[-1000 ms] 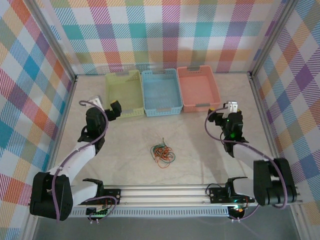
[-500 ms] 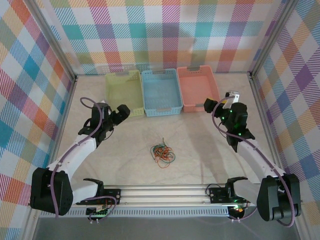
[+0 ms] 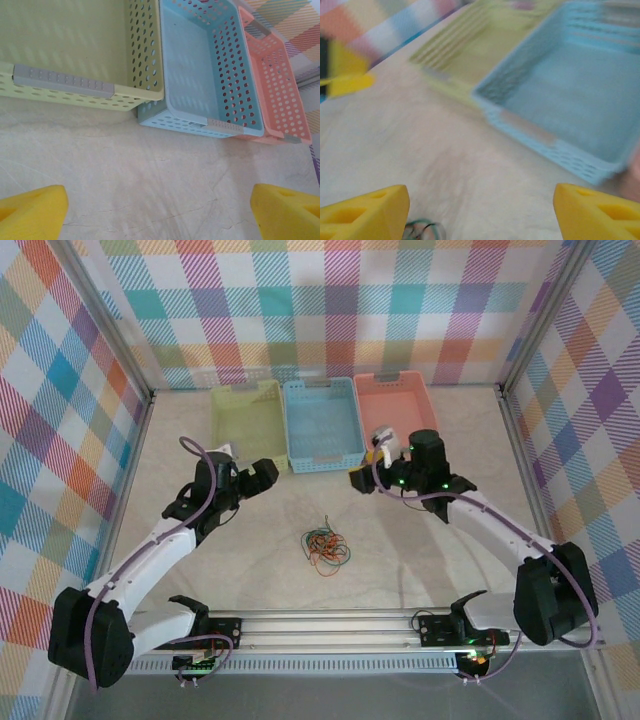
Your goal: Untangle the cables
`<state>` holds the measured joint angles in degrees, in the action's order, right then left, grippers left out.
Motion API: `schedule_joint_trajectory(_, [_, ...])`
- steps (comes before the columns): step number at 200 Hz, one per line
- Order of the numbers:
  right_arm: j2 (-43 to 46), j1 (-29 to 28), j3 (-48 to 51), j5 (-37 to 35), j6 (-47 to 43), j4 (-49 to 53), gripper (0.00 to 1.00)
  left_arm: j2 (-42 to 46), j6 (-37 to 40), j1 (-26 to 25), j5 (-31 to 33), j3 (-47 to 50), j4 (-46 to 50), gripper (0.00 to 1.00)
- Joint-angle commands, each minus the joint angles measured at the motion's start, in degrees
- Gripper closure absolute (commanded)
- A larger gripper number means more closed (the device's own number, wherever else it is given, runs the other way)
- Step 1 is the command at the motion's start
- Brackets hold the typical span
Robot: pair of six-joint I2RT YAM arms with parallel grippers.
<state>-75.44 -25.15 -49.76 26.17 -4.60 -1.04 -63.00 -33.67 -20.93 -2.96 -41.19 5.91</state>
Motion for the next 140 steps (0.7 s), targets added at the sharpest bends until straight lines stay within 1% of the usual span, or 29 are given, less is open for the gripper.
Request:
schedule_joint_trajectory(1, [-2.4,-1.2,-2.4,18.6,-16.6,9.9,0.31,1.1,1.6,-0.4,-0.8,1.7,-1.7,0.07])
schedule_joint_trajectory(20, [-4.6,-3.8,-1.0,19.2,-22.6,10.6,0.32,0.1,1.2,-0.4,-2.2,1.6,-2.4,0.07])
schedule_joint_trajectory(34, [-7.3,-5.6,-1.7,19.4,-27.6,13.9,0.33,-0.5,1.0,-0.4,-2.8,1.4,-2.5,0.07])
schedule_joint_trajectory(45, [-9.9,-6.6,-3.0,18.4,-28.1,15.5,0.36,-0.6,0.7,-0.4,-3.2,1.5,-2.9,0.07])
schedule_joint_trajectory(56, [-12.6,-7.5,-4.4,17.8,-27.6,16.1,0.36,-0.4,0.1,-0.4,-3.6,1.9,-3.5,0.07])
schedule_joint_trajectory(72, [-16.3,-9.0,-6.2,15.4,-24.6,15.1,0.36,-0.5,0.0,-0.4,-4.1,2.0,-3.8,0.08])
schedule_joint_trajectory(88, [-19.9,-9.5,-8.5,13.7,-17.7,12.9,0.39,-0.7,0.2,-0.4,-3.9,1.5,-3.0,0.08])
schedule_joint_trajectory(110, [-23.5,-11.0,-11.4,6.1,-12.9,13.6,0.42,-0.7,0.3,-0.4,-3.6,1.2,-2.3,0.08])
schedule_joint_trajectory(115, [-24.0,-11.3,-11.8,4.9,-12.2,13.8,0.44,-0.7,0.4,-0.4,-3.5,1.1,-2.2,0.08])
schedule_joint_trajectory(118, [-24.3,-11.4,-12.0,4.4,-11.8,13.8,0.47,-0.8,0.4,-0.4,-3.5,1.1,-2.1,0.08])
schedule_joint_trajectory(128, [-24.7,-11.8,-11.7,3.4,-9.4,12.3,0.5,-1.0,0.6,-0.5,-3.3,0.9,-1.8,0.08])
schedule_joint_trajectory(140, [-24.8,-12.2,-10.4,3.9,-7.2,10.0,0.51,-1.4,0.6,-0.4,-3.1,0.7,-1.4,0.08])
